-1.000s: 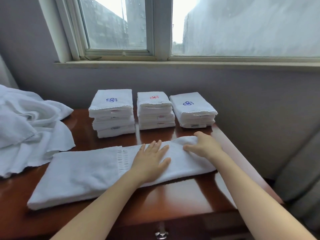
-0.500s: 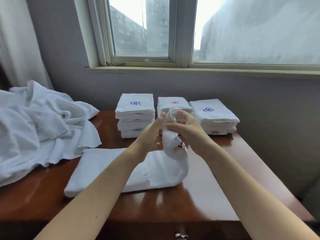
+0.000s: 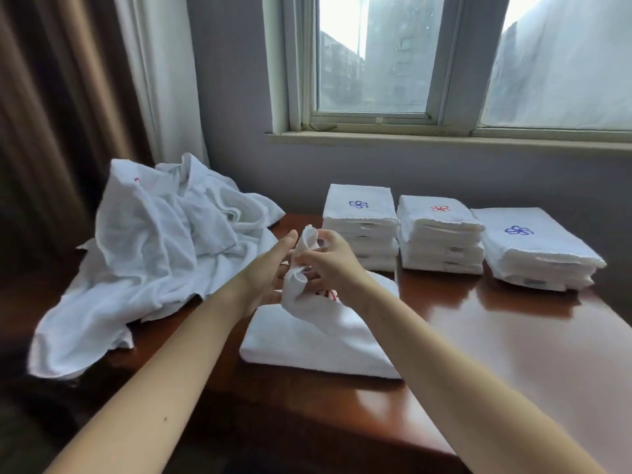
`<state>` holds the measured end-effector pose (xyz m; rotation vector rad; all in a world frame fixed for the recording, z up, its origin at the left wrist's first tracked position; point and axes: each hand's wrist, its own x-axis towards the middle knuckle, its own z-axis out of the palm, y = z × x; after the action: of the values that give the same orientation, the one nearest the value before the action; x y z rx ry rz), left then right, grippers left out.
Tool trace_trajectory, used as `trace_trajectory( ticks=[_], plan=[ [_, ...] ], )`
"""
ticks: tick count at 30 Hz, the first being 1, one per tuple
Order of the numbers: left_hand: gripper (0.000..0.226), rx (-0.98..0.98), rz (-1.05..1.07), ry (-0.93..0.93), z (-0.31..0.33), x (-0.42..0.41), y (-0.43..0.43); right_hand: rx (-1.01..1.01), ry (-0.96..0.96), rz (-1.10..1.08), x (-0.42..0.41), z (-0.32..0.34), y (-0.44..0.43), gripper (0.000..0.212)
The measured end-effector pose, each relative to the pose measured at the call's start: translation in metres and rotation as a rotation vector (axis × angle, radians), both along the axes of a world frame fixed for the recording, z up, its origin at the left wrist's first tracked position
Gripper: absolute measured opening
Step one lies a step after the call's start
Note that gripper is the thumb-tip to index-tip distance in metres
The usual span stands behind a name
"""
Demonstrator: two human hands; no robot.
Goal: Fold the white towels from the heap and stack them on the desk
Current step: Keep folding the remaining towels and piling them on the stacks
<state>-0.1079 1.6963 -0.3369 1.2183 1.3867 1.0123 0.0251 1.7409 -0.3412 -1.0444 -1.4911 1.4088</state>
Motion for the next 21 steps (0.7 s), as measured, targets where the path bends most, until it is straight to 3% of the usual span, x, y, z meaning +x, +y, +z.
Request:
trace_trajectory(
  ticks=[3,6,8,12,15,19,21],
  plan=[
    [0.061,-0.068,0.025,0.000,-0.011,-0.017,-0.005,-0.043,-0.037,0.044,-0.019,-0.015,0.000,0.046],
    [0.065,-0.119,0.097,0.106,-0.021,-0.029,-0.006,-0.165,-0.066,0.123,-0.024,-0.027,-0.001,0.063],
    [0.069,-0.125,0.146,0.176,-0.026,-0.035,-0.005,-0.227,-0.045,0.177,-0.021,-0.030,-0.002,0.056],
    [0.062,-0.062,0.175,0.355,-0.035,-0.040,-0.001,-0.083,-0.074,0.006,-0.005,-0.027,0.005,0.050],
    [0.072,-0.010,0.183,0.503,-0.043,-0.042,0.003,0.150,-0.290,-0.119,0.012,-0.032,0.006,0.048],
    [0.065,-0.029,0.135,0.621,-0.048,-0.049,0.003,0.449,-0.716,-0.147,0.034,-0.045,-0.002,0.041],
    [0.064,-0.054,0.157,0.877,-0.047,-0.045,0.000,0.514,-0.884,-0.123,0.044,-0.054,-0.004,0.041]
  ],
)
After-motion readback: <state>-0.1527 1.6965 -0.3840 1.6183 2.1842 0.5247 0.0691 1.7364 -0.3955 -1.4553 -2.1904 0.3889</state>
